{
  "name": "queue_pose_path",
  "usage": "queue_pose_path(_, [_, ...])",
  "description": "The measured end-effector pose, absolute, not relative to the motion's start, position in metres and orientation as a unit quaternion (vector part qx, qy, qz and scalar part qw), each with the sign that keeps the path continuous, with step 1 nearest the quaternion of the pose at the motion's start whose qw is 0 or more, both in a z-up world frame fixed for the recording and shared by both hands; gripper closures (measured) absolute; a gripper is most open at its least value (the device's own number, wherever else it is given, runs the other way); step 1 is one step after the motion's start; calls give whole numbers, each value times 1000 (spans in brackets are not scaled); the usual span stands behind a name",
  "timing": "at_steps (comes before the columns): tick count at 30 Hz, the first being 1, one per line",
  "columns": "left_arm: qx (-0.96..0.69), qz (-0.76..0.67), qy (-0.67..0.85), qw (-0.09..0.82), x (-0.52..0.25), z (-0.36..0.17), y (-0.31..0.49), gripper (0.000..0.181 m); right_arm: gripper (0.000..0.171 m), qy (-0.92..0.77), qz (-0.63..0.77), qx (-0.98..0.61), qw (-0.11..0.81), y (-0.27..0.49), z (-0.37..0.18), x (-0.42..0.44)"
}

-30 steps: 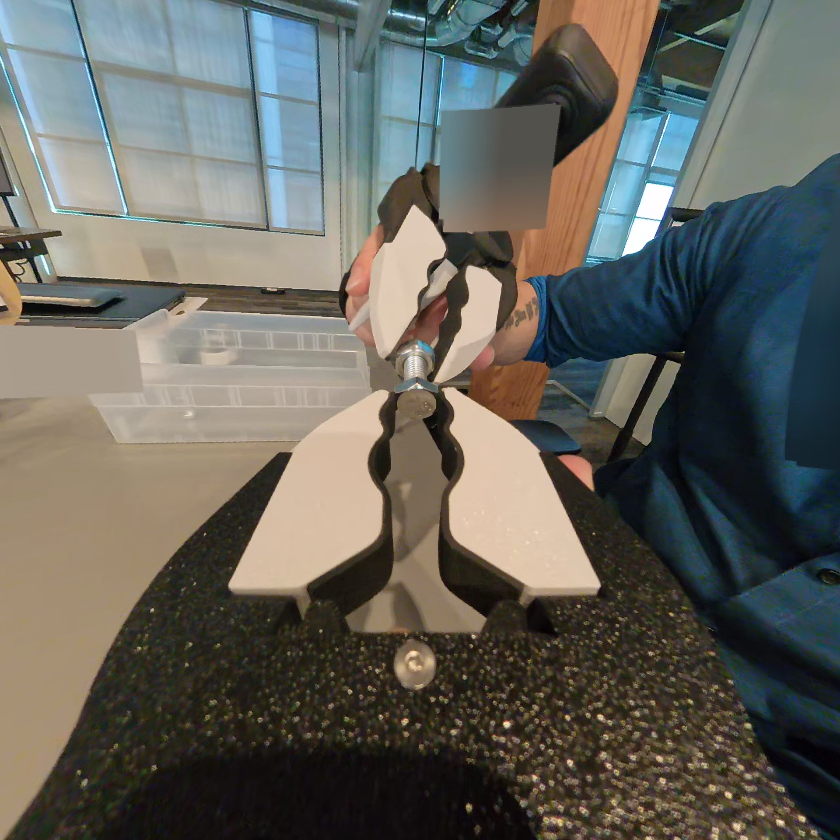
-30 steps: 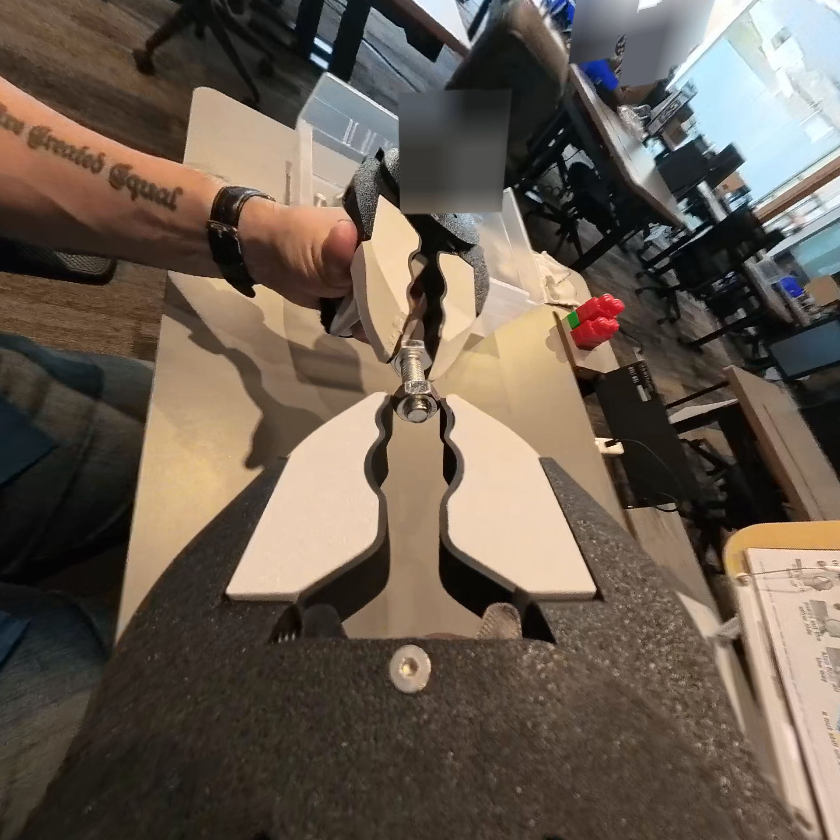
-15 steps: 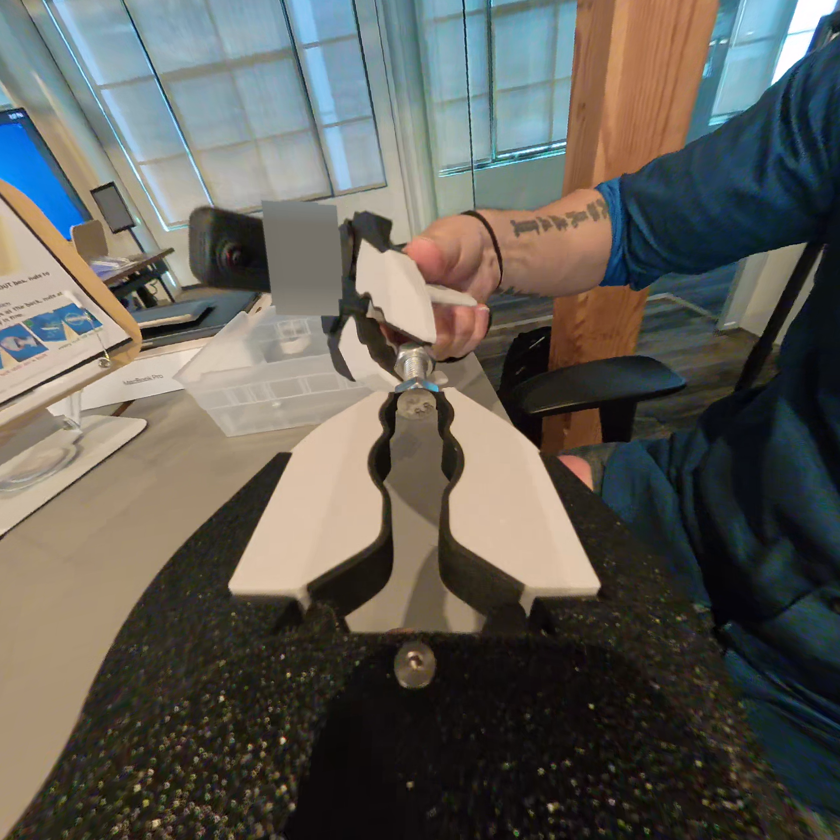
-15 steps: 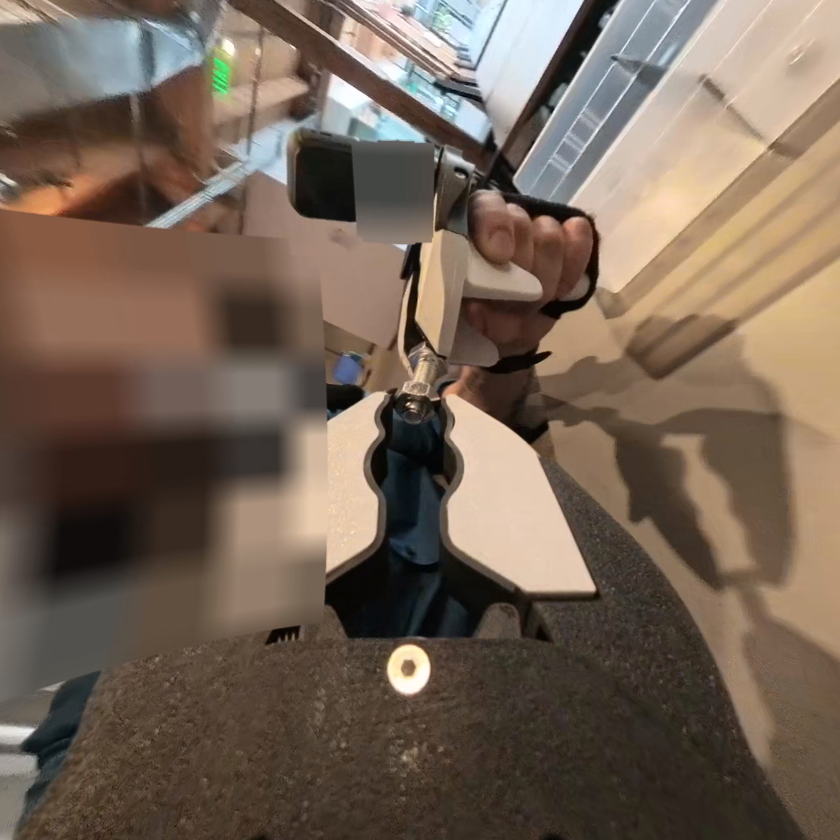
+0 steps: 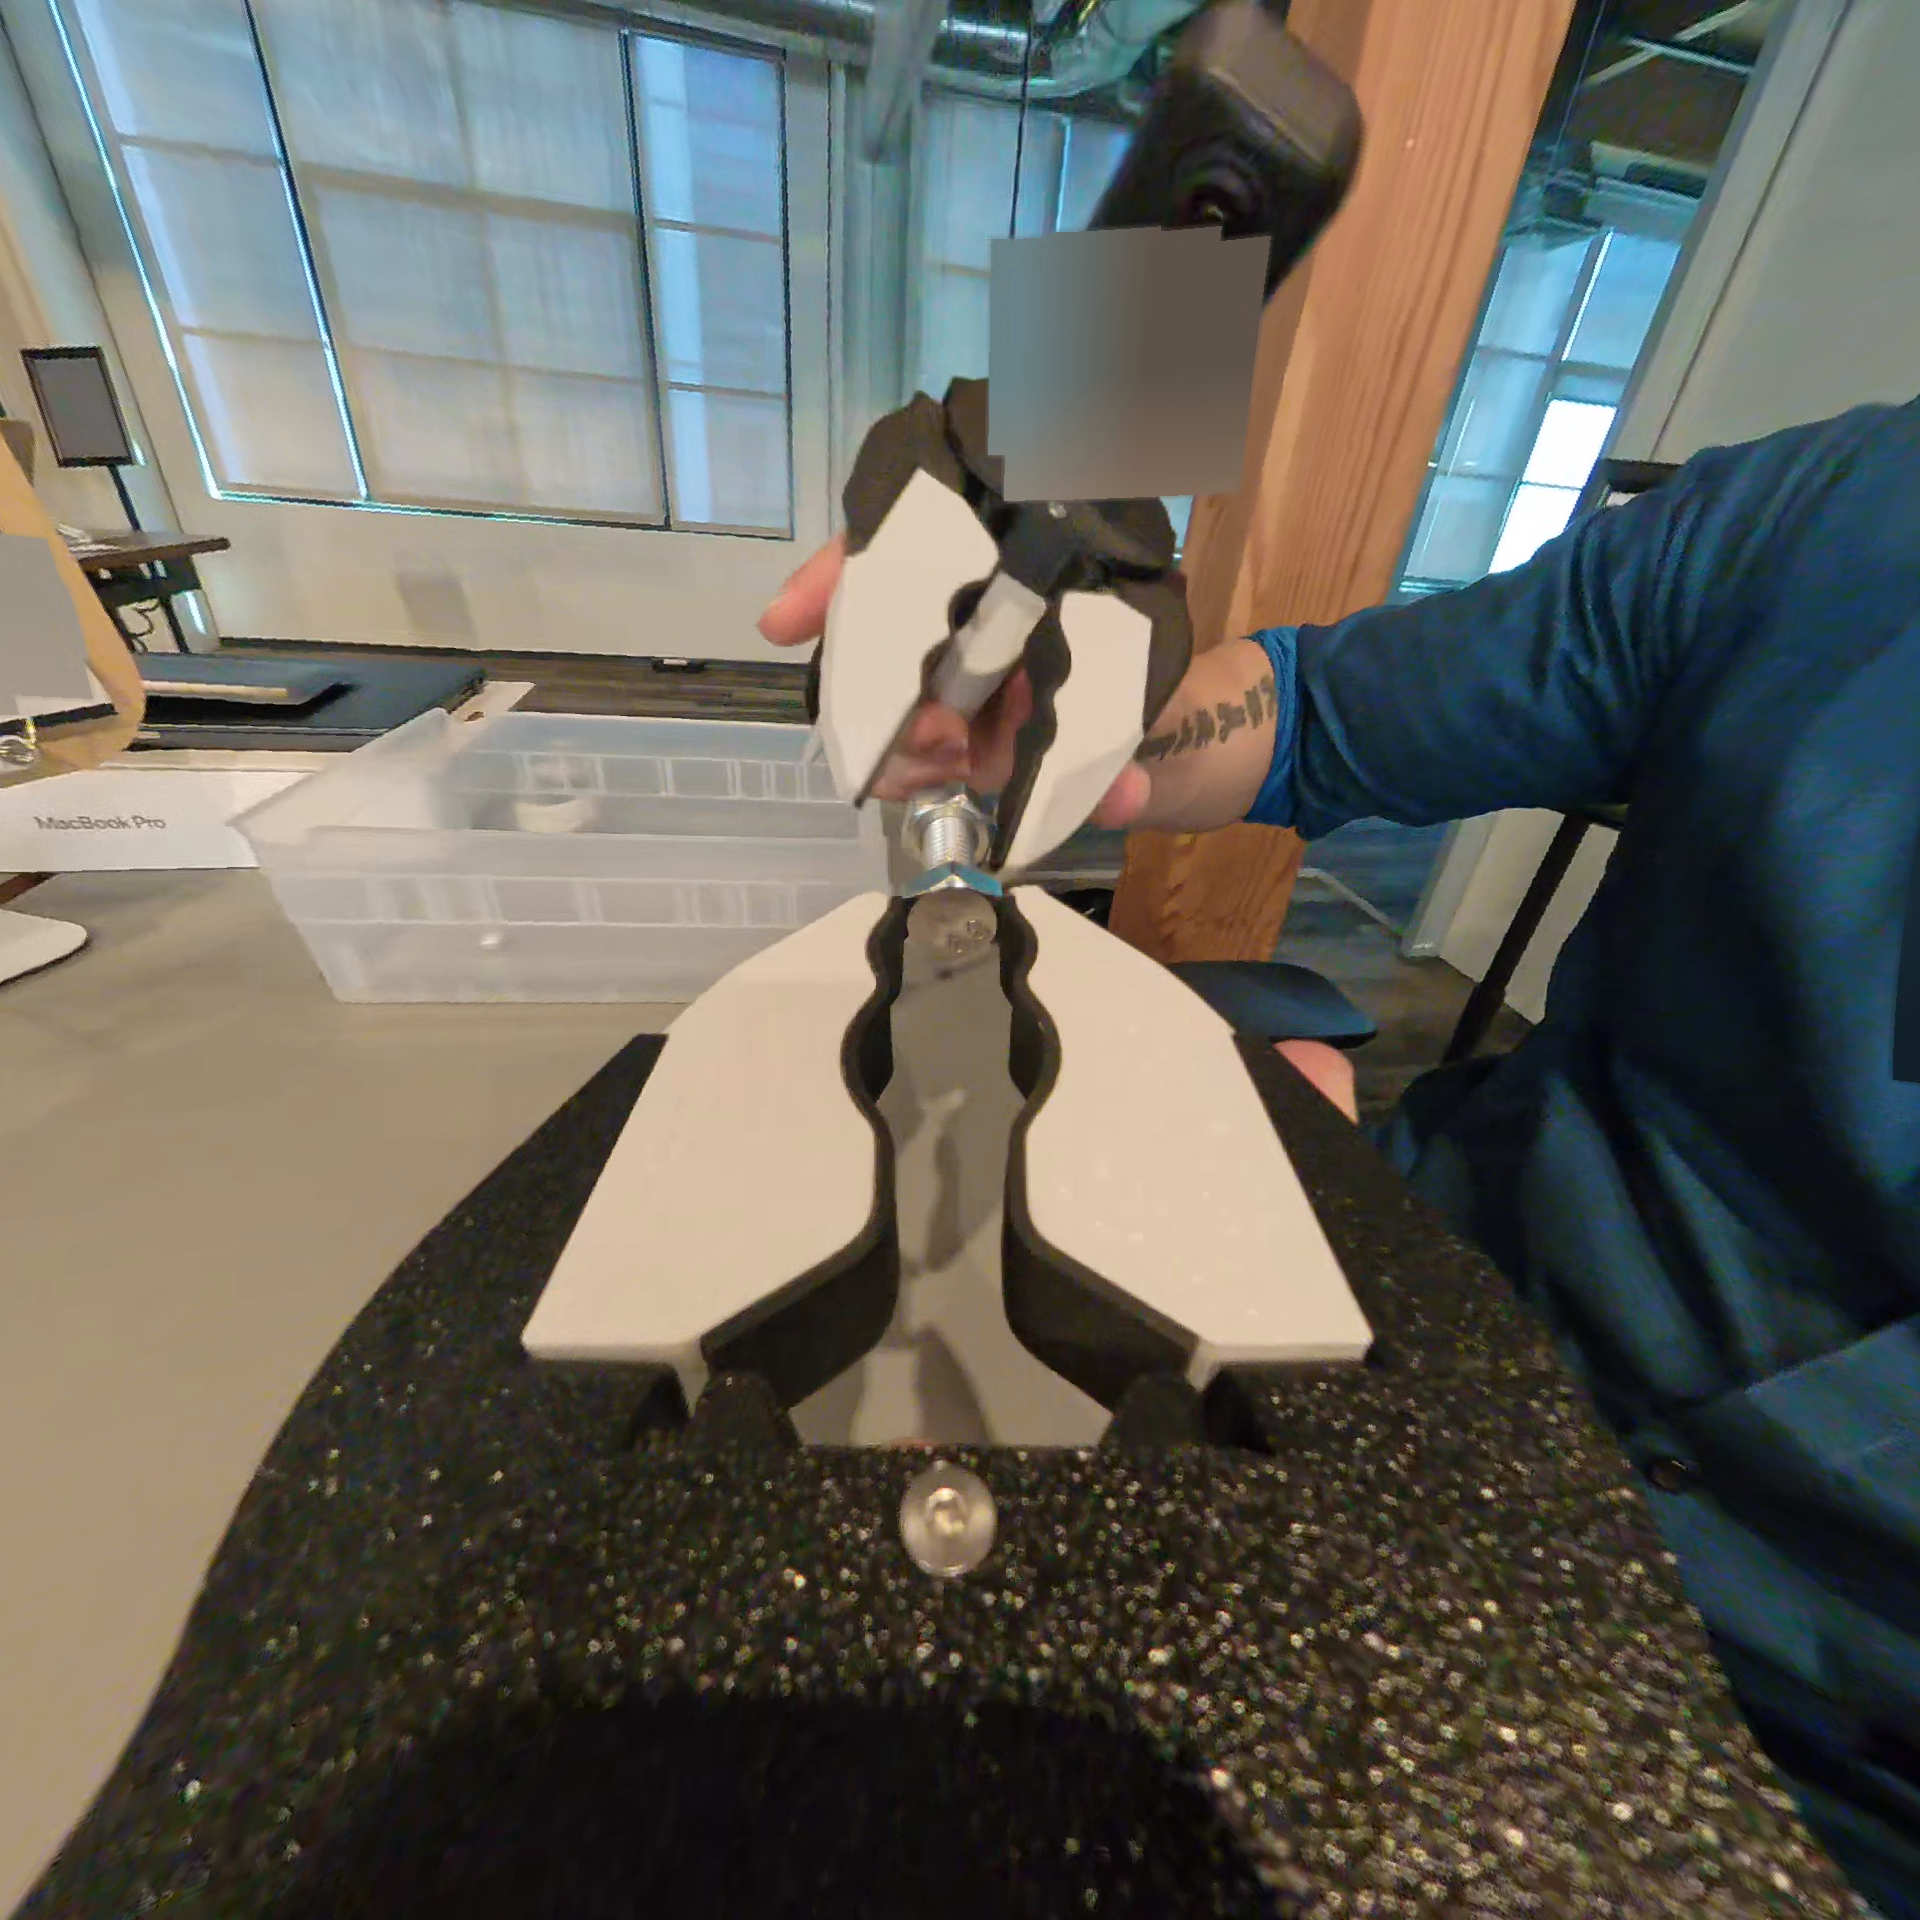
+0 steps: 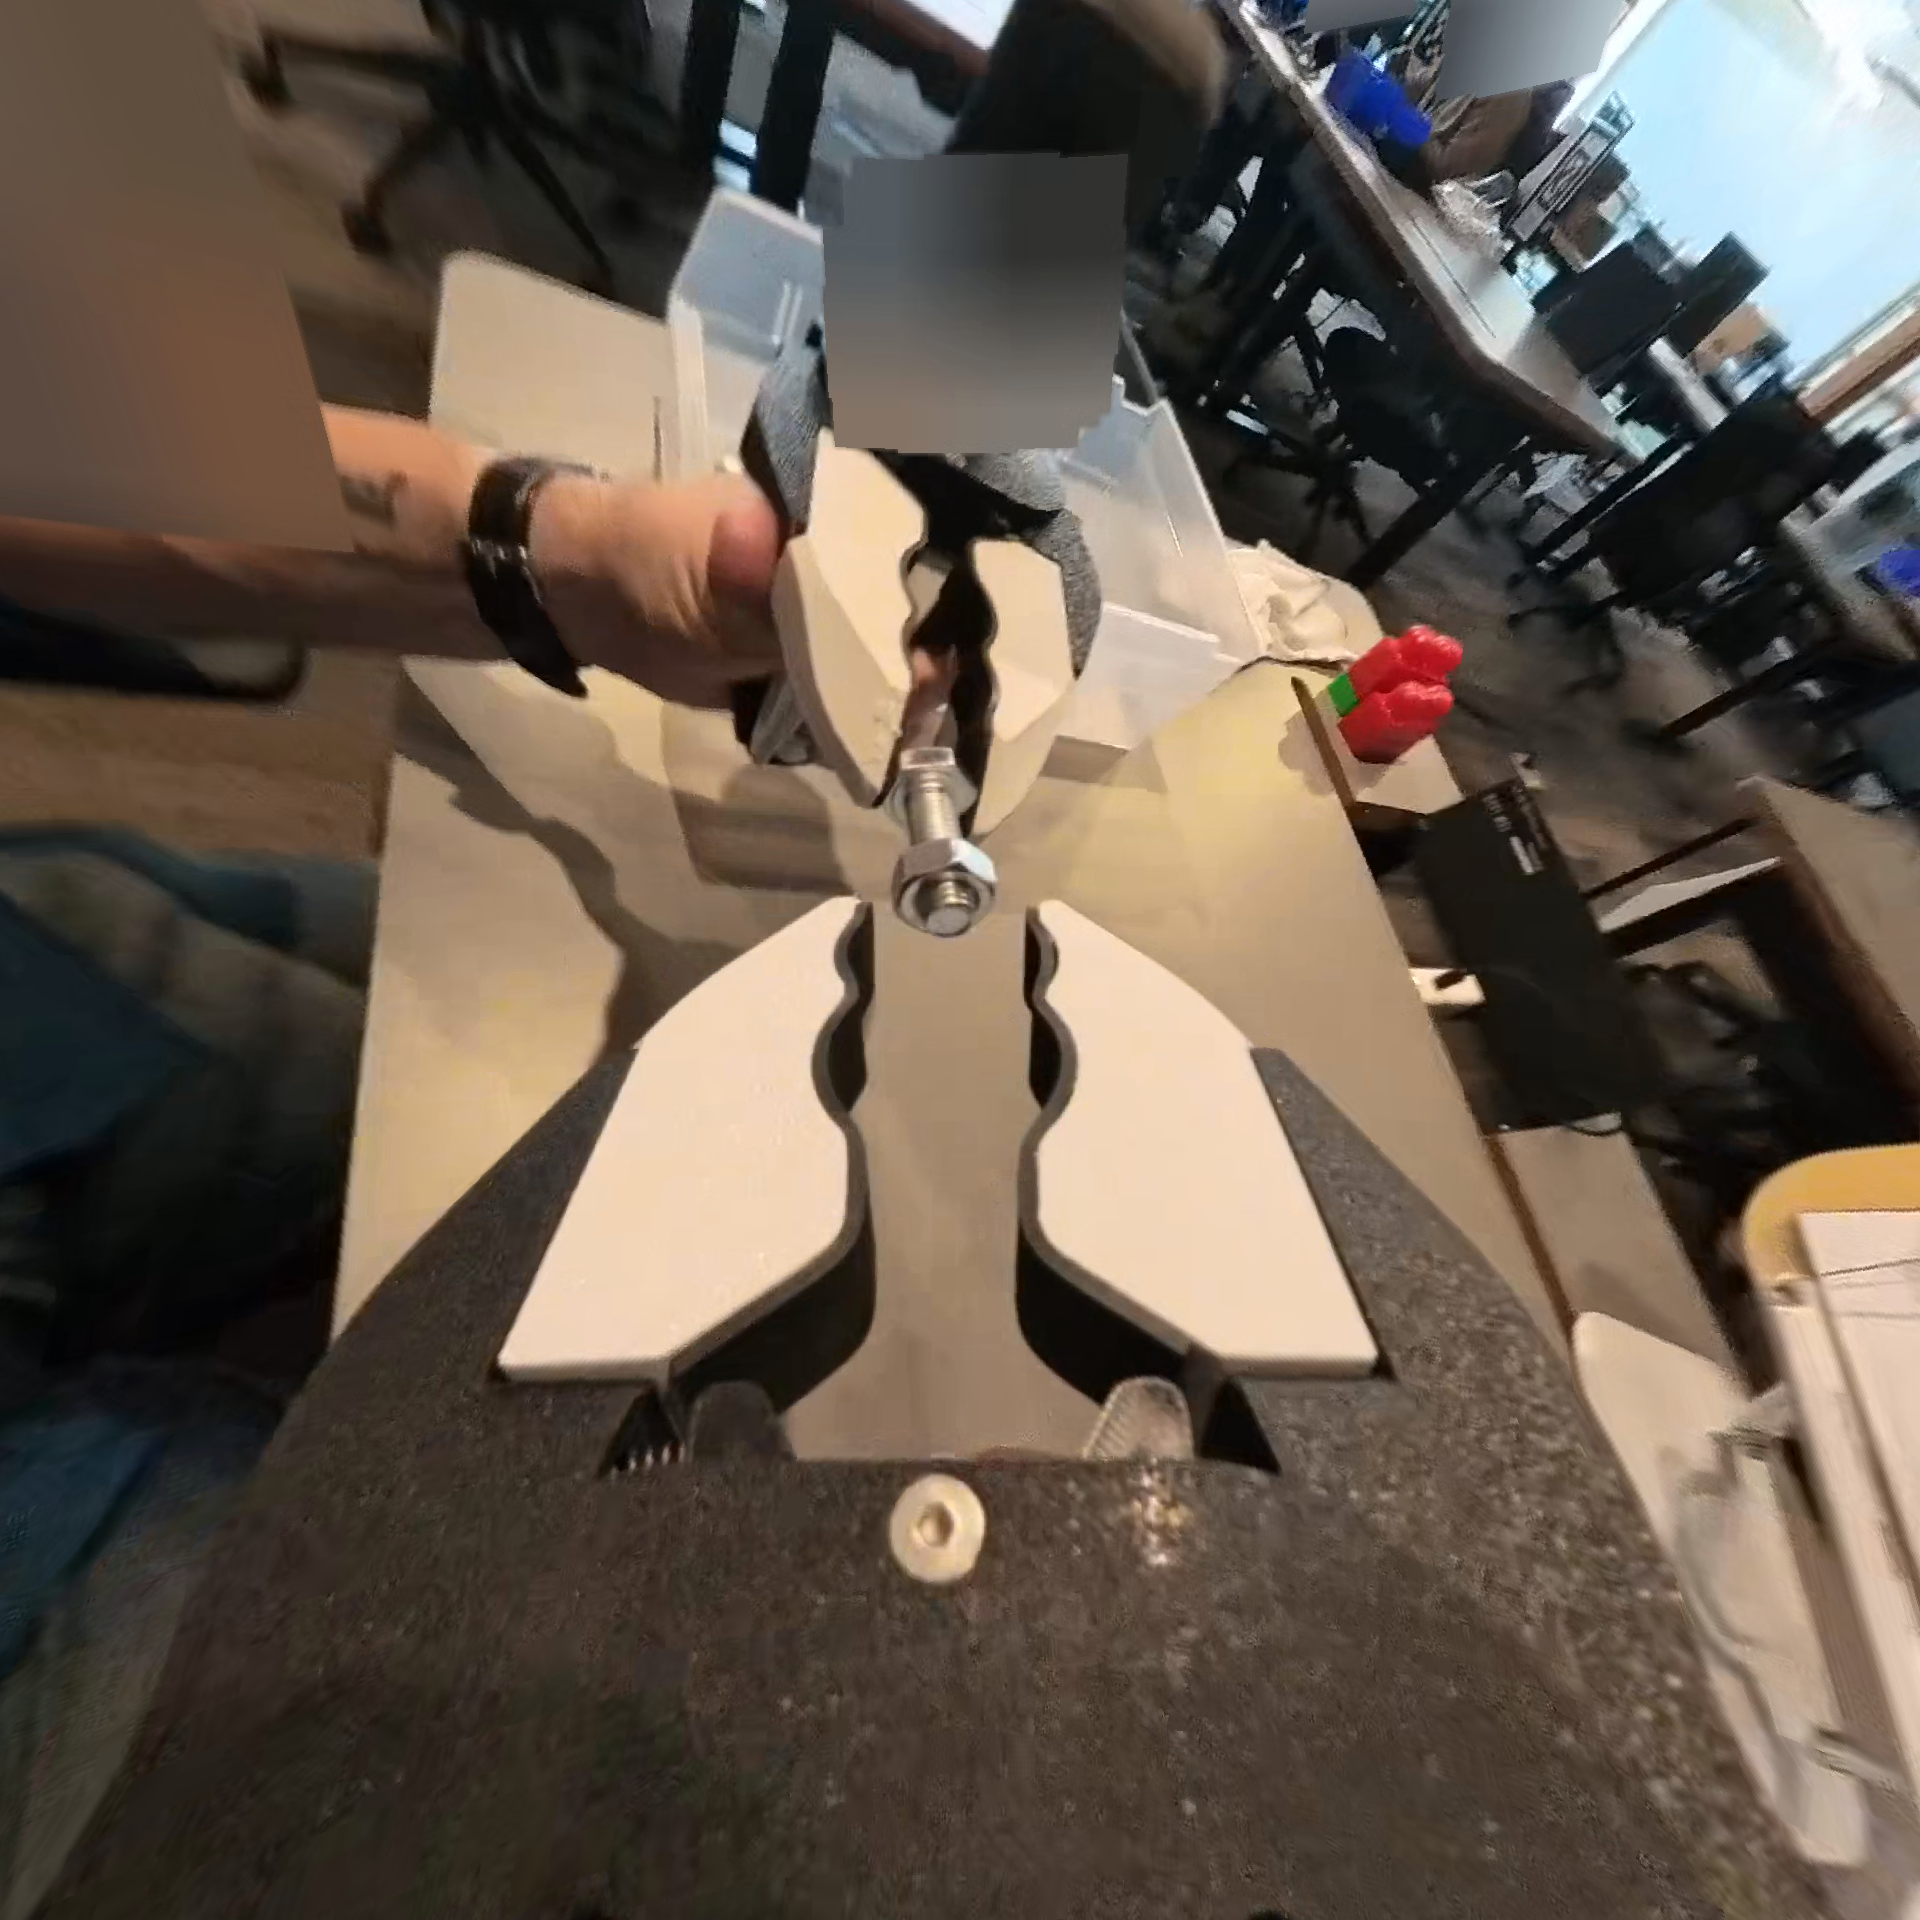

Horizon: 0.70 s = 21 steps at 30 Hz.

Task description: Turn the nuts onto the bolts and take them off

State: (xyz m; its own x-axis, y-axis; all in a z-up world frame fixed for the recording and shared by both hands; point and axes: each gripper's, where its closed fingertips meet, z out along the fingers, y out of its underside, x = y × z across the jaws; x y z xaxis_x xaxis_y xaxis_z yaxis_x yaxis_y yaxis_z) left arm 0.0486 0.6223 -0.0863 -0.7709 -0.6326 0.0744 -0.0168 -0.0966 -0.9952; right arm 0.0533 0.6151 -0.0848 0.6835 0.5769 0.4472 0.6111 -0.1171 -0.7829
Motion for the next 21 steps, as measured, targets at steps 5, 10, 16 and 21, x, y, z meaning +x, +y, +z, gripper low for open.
queue_pose_path(5, [-252,-698,635,215,49,-86,619,165,153,-409,-19,-739,535,616,-85,49])
queue_pose_path(10, [-250,-679,650,233,49,-88,619,165,153,-349,96,-785,503,614,-87,48])
queue_pose_path(16, [-241,-604,698,301,51,-95,617,164,153,-148,413,-818,372,606,-91,47])
queue_pose_path(21, [-221,-589,705,329,46,-91,612,164,154,-42,619,-728,291,600,-84,42])
